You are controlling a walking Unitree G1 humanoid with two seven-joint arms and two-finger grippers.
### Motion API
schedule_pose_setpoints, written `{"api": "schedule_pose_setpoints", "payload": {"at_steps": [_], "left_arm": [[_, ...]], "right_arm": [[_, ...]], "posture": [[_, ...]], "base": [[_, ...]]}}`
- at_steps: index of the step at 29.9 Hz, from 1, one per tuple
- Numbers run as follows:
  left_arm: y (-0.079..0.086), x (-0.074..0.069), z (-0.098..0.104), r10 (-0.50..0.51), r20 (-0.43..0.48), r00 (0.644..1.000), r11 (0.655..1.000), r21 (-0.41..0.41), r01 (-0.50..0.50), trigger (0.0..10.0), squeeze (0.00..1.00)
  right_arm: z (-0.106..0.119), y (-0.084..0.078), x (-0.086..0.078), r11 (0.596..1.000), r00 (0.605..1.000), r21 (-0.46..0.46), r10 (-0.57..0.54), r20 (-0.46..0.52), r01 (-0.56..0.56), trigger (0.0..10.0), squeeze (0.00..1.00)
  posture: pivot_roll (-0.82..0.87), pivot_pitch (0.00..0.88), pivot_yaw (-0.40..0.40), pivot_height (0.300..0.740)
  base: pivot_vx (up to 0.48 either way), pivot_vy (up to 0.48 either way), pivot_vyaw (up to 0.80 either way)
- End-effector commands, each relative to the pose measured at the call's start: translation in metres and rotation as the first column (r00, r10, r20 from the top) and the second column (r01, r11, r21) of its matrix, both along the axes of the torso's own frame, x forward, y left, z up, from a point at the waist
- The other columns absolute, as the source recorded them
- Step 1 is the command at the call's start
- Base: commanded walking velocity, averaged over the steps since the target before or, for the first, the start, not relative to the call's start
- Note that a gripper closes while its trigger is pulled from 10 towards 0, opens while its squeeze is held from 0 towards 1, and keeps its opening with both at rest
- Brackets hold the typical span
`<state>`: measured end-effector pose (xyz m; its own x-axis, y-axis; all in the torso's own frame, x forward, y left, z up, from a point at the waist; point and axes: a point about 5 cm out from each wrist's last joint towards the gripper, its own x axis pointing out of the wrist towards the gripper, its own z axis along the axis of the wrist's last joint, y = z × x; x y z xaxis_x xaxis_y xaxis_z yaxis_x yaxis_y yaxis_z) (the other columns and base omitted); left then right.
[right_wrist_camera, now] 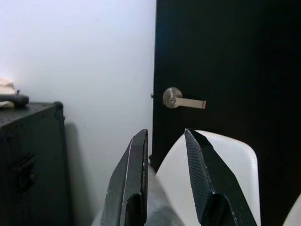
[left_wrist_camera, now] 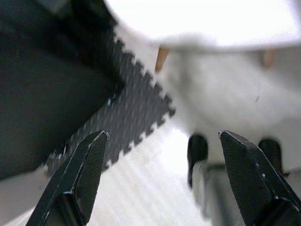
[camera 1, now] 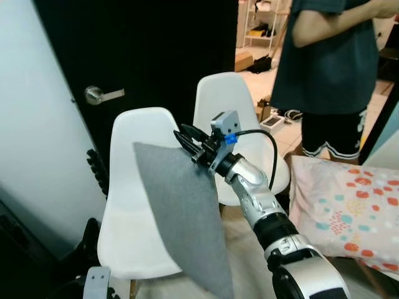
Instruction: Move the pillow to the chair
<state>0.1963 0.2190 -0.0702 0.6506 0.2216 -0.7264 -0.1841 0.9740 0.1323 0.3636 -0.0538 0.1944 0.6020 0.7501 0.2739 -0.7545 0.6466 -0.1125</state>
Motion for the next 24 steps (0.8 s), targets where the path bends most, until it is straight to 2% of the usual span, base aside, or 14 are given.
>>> {"api": "schedule_pose_setpoints", "payload": {"at_steps": [1,2,3,7,16,18,24], "left_arm": [[0.006,0.001,0.002,0.025,0.018,1.000,1.000,0.003,-0.025,10.0,0.00],[0.006,0.016,0.012,0.027,0.092,0.995,1.000,-0.007,-0.026,10.0,0.00],[0.006,0.016,0.012,0.027,0.092,0.995,1.000,-0.007,-0.026,10.0,0.00],[0.008,0.040,0.031,0.005,0.220,0.975,1.000,0.009,-0.007,10.0,0.00],[0.005,0.060,0.048,-0.012,0.329,0.944,1.000,0.016,0.008,10.0,0.00],[0.001,0.067,0.054,-0.023,0.366,0.931,1.000,0.015,0.019,10.0,0.00],[-0.006,0.076,0.062,-0.034,0.411,0.911,0.999,0.010,0.032,10.0,0.00]], "right_arm": [[0.008,0.011,-0.003,0.999,0.998,-0.008,0.041,0.042,-0.041,10.0,0.00],[0.004,0.013,-0.006,0.998,0.998,-0.018,0.059,0.030,-0.059,10.0,0.00],[0.004,0.013,-0.006,0.998,0.998,-0.018,0.059,0.030,-0.059,10.0,0.00],[0.000,0.016,-0.011,0.997,0.997,-0.017,0.073,0.014,-0.072,10.0,0.00],[0.001,0.021,-0.015,0.995,0.995,-0.018,0.096,0.017,-0.096,10.0,0.00],[0.009,0.021,-0.014,0.995,0.994,-0.008,0.099,0.036,-0.099,10.0,0.00],[0.020,0.023,-0.012,0.995,0.993,0.001,0.099,0.059,-0.099,10.0,0.00]], "posture": [[-0.10,0.028,0.036,0.740],[-0.09,0.030,0.039,0.740],[-0.09,0.030,0.039,0.740],[-0.09,0.031,0.039,0.740],[-0.09,0.026,0.039,0.740],[-0.09,0.015,0.037,0.740],[-0.08,0.012,0.034,0.740]], "base": [[0.000,0.000,0.00],[0.000,0.000,0.00],[0.000,0.000,0.00],[0.000,0.000,0.00],[0.213,0.000,0.00],[0.294,0.000,0.00],[0.301,0.000,0.00]]}}
